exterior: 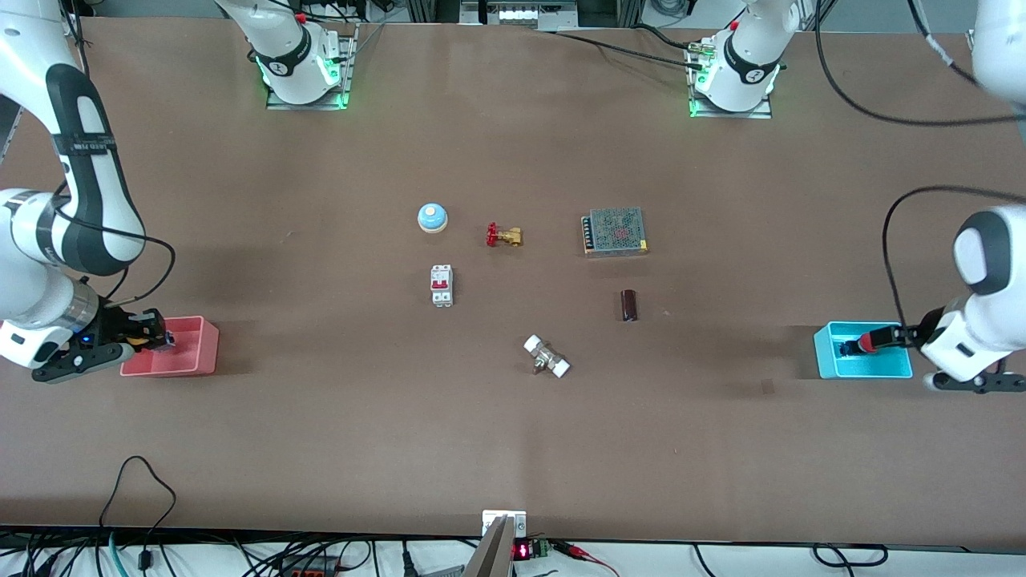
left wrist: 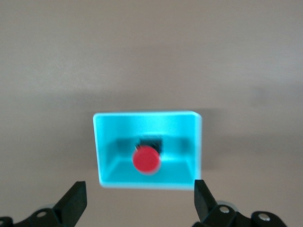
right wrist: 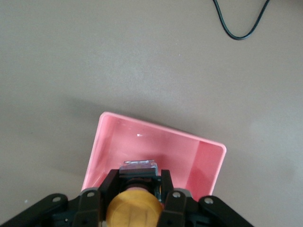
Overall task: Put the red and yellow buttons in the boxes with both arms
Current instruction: 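Open the left gripper over the cyan box while the right gripper lowers yellow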
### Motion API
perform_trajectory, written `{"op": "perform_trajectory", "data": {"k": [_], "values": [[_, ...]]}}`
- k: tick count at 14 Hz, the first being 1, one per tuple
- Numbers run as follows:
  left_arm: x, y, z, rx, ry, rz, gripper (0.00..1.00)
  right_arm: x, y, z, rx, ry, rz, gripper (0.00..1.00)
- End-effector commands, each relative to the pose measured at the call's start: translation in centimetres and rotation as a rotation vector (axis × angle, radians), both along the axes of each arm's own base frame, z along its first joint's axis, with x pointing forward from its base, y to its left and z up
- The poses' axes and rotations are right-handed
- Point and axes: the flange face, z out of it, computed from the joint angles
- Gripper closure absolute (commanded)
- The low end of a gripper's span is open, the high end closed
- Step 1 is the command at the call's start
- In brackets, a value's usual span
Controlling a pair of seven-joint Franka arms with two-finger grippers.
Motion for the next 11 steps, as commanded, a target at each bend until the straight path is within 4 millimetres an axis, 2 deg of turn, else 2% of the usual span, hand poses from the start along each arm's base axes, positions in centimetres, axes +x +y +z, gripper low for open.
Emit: {"op": "perform_trajectory", "data": {"k": [1, 3, 6, 9, 10, 11], "values": [[-1.4, -4.4, 8.4, 0.010, 0.044, -0.054, 0.00, 0.9, -1.2, -2.1, 0.019, -0.042, 0.017, 0.69], [-1.9, -6.8, 12.9, -0.009, 0.090, -0.069, 0.00, 1.0, -1.1, -2.8, 0.019, -0.055, 0.019, 0.69], [-2.9, -9.4, 16.8, -0.017, 0.069, -0.105, 0.00, 1.0, -1.1, -3.7, 0.021, -0.050, 0.016, 0.69], [-4.6, -11.8, 19.7, -0.086, 0.023, -0.099, 0.00, 0.9, -1.1, -4.5, 0.022, -0.049, 0.016, 0.66], [-5.5, -11.6, 20.3, -0.075, 0.006, -0.060, 0.00, 0.9, -1.1, -4.7, 0.022, -0.047, 0.016, 0.65], [-6.3, -11.7, 20.6, -0.053, -0.032, -0.040, 0.00, 0.8, -1.1, -4.8, 0.023, -0.045, 0.016, 0.57]]}}
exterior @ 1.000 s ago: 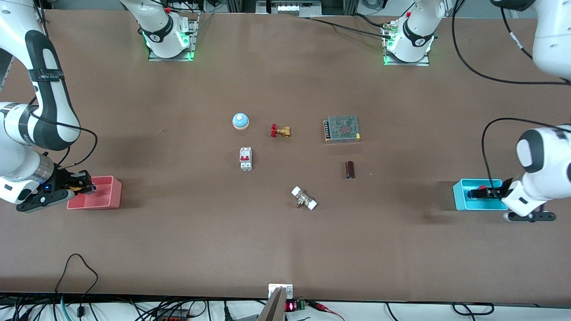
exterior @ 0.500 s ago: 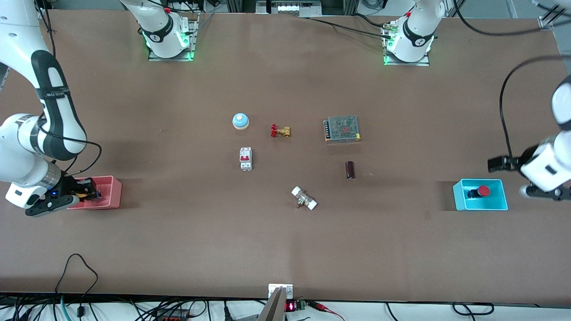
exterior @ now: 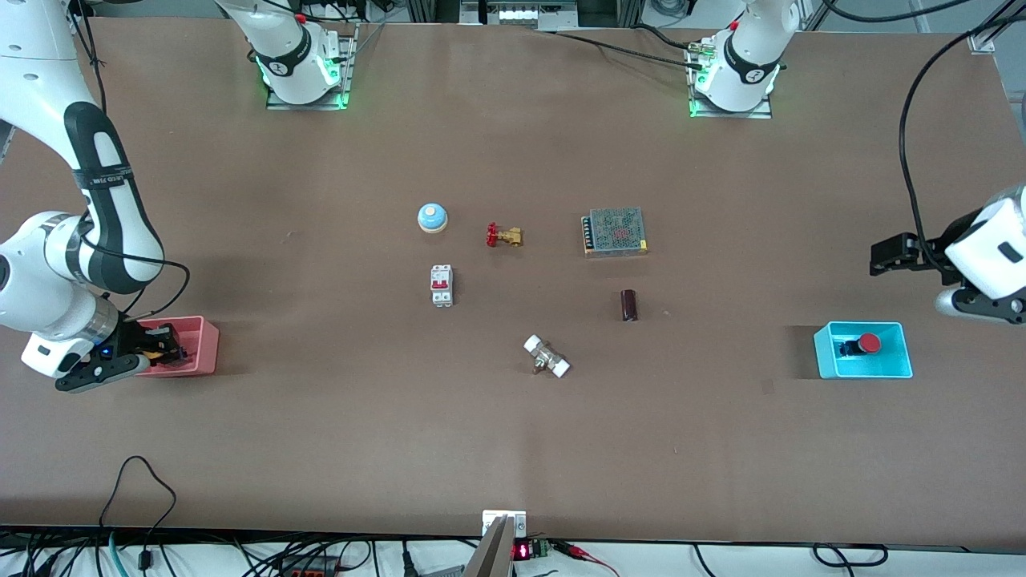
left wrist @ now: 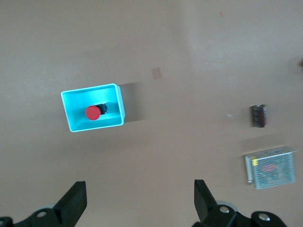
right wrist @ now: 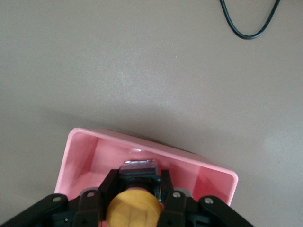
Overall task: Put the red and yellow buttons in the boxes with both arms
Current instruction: 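Open the left gripper over the cyan box while the right gripper lowers yellow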
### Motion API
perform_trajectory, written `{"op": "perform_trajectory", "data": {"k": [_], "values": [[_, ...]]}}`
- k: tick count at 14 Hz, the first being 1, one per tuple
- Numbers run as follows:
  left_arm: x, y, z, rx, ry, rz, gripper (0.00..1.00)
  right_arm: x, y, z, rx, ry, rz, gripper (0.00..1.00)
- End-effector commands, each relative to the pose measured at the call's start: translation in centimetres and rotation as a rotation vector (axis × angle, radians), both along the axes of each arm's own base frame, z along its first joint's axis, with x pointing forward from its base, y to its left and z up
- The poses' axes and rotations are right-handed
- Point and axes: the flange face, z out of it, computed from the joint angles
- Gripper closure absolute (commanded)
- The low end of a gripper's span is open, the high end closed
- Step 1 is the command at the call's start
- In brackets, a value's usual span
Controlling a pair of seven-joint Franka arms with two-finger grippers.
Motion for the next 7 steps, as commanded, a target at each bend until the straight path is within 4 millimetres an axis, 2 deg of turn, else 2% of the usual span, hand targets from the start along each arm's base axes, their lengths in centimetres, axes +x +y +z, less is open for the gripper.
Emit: {"op": "perform_trajectory", "data": {"k": [1, 2, 3, 5, 7], "values": [[-3.9, -0.8, 1.2, 0.029, -0.059, 0.042, 0.00, 0.3, 0.0, -0.3, 0.011, -0.008, 0.013, 0.53], [-5.2, -0.5, 1.2, 0.018, -0.082, 0.054, 0.00, 0.3, -0.1, -0.4, 0.011, -0.007, 0.012, 0.45], [-6.6, -0.1, 1.6, 0.015, -0.115, 0.062, 0.00, 0.3, 0.0, -0.4, 0.011, -0.007, 0.013, 0.43], [-8.6, -0.2, 0.6, 0.015, -0.149, 0.061, 0.00, 0.3, 0.0, -0.4, 0.011, -0.007, 0.013, 0.36], [-8.6, -0.2, 0.3, 0.016, -0.131, 0.060, 0.00, 0.3, 0.1, -0.3, 0.013, -0.006, 0.012, 0.32]]}}
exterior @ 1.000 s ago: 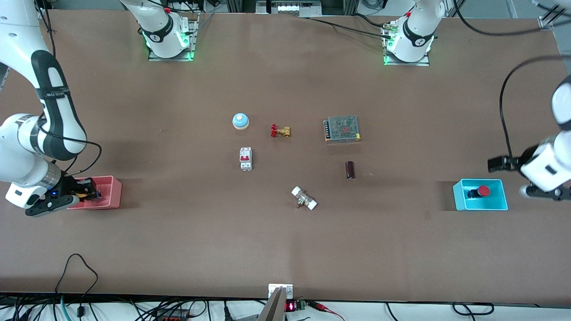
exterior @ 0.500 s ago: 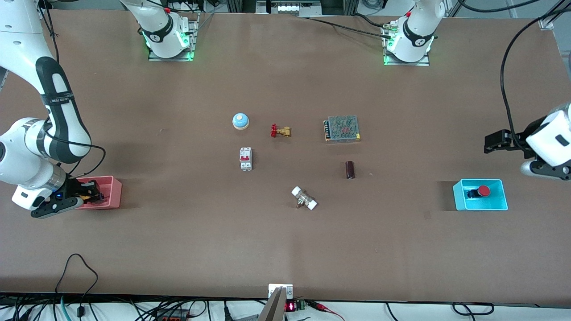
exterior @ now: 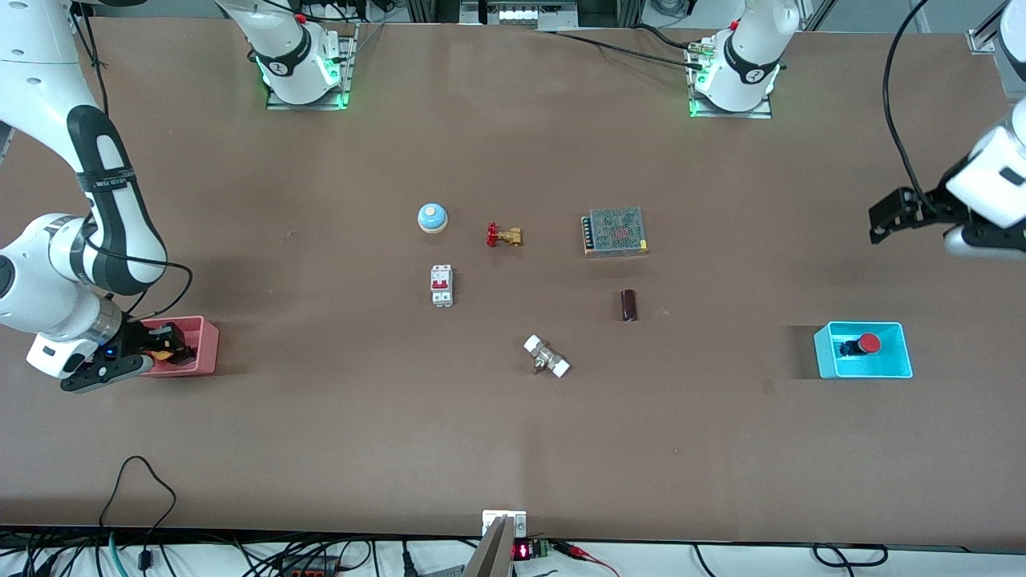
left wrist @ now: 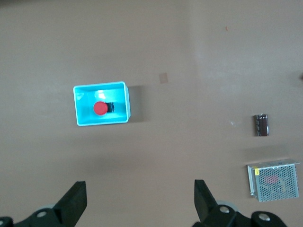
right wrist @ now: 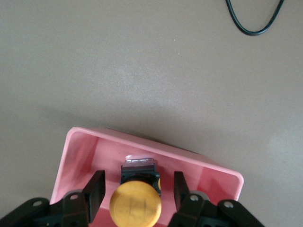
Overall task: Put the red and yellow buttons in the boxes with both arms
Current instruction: 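Open the left gripper over the cyan box while the right gripper lowers yellow, then release the yellow button into the pink box and raise both grippers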
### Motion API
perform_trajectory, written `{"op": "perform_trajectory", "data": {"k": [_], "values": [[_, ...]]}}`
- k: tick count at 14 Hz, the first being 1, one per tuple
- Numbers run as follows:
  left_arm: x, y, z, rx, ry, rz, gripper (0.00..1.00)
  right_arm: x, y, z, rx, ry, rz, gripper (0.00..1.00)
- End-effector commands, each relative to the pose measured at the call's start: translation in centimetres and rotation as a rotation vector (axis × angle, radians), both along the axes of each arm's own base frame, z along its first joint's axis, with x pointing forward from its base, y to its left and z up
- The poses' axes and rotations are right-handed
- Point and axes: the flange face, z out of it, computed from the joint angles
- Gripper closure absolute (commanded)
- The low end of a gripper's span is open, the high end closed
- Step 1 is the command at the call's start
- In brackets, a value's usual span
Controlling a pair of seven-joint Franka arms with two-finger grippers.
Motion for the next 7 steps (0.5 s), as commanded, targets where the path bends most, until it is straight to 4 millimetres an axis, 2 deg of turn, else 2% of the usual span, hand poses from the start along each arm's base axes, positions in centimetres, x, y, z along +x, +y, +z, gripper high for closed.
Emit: {"op": "perform_trajectory", "data": {"k": [1, 2, 3, 4, 7], "values": [[-1.0, 0.0, -0.7, -0.019, -0.002, 0.013, 0.00, 0.4, 0.2, 0.8, 0.013, -0.016, 0.005, 0.10], [-1.0, -0.2, -0.6, -0.019, -0.001, 0.012, 0.00, 0.5, 0.6, 2.4, 0.026, -0.023, -0.002, 0.00], [-1.1, -0.3, -0.6, -0.019, 0.010, 0.011, 0.00, 0.0, 1.0, 4.1, 0.041, 0.007, -0.001, 0.00], [-1.2, -0.2, -0.7, -0.019, 0.017, 0.013, 0.00, -0.4, 1.8, 6.8, 0.049, 0.032, 0.008, 0.00], [-1.1, 0.3, -0.8, -0.022, 0.028, 0.023, 0.00, -1.8, 6.8, 14.6, 0.055, 0.085, 0.014, 0.00]]}}
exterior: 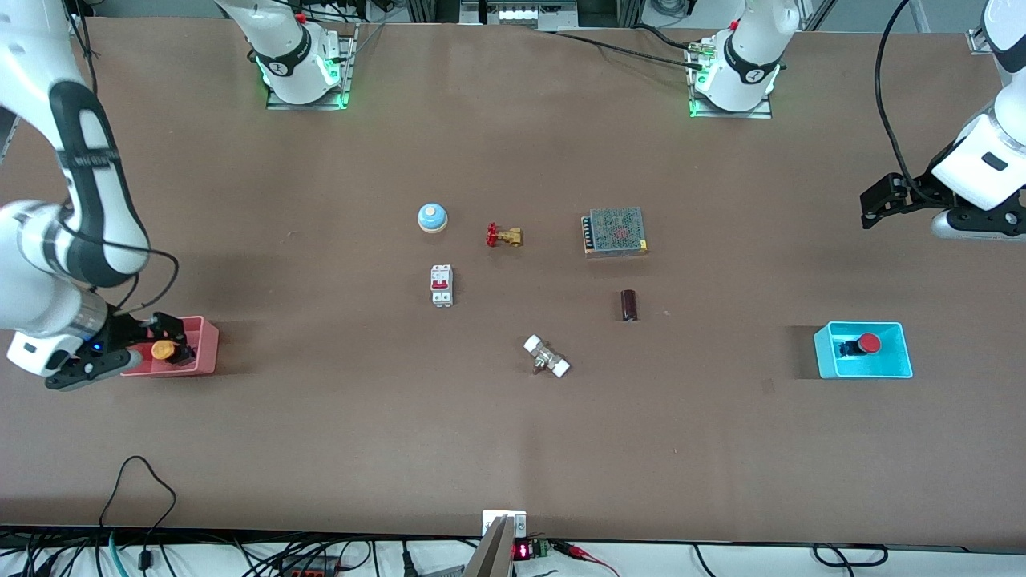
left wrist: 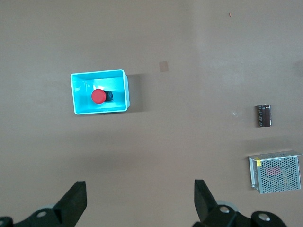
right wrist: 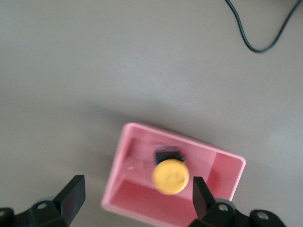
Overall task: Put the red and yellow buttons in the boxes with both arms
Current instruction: 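Release the yellow button into the pink box and raise both grippers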
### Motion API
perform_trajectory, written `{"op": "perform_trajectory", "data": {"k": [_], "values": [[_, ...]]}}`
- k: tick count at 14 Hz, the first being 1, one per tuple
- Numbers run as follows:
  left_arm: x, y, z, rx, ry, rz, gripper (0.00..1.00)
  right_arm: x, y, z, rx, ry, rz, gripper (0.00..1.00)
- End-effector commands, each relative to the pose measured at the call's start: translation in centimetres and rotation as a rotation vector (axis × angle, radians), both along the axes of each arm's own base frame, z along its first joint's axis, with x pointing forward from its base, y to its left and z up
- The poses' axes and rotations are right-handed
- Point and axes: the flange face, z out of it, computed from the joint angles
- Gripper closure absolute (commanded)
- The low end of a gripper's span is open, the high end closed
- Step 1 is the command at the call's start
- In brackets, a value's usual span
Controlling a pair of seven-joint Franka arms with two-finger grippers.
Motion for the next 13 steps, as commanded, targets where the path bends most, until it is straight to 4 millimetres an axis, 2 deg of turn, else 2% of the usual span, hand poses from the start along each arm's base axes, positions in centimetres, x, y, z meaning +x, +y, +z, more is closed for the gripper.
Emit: {"op": "perform_trajectory", "data": {"k": [1, 2, 5, 6, 8, 9, 12, 13], "values": [[-0.1, 0.3, 0.2, -0.024, 0.006, 0.010, 0.00, -2.2, 5.0, 7.7, 0.005, 0.038, -0.031, 0.00], [0.0, 0.1, 0.2, -0.024, 0.006, 0.005, 0.00, -2.9, 7.0, 10.0, -0.003, 0.043, -0.055, 0.00], [0.2, 0.3, 1.2, -0.025, 0.021, 0.015, 0.00, -5.2, 11.1, 16.7, -0.051, 0.017, -0.120, 0.00], [0.5, 0.3, 1.9, -0.025, 0.010, 0.018, 0.00, -6.0, 12.0, 18.2, -0.053, 0.018, -0.140, 0.00], [0.4, 0.1, 1.7, -0.025, 0.022, 0.012, 0.00, -7.6, 14.5, 21.4, -0.054, -0.005, -0.101, 0.00], [0.3, -0.1, 1.4, -0.025, 0.048, 0.009, 0.00, -8.3, 15.2, 22.5, -0.059, -0.003, -0.105, 0.00], [0.5, -0.3, 0.7, -0.021, 0.065, 0.003, 0.00, -9.9, 16.3, 24.2, -0.048, 0.018, -0.283, 0.00], [0.6, -0.2, 0.8, -0.023, 0.063, 0.001, 0.00, -10.1, 17.6, 24.4, -0.046, 0.015, -0.265, 0.00]]}}
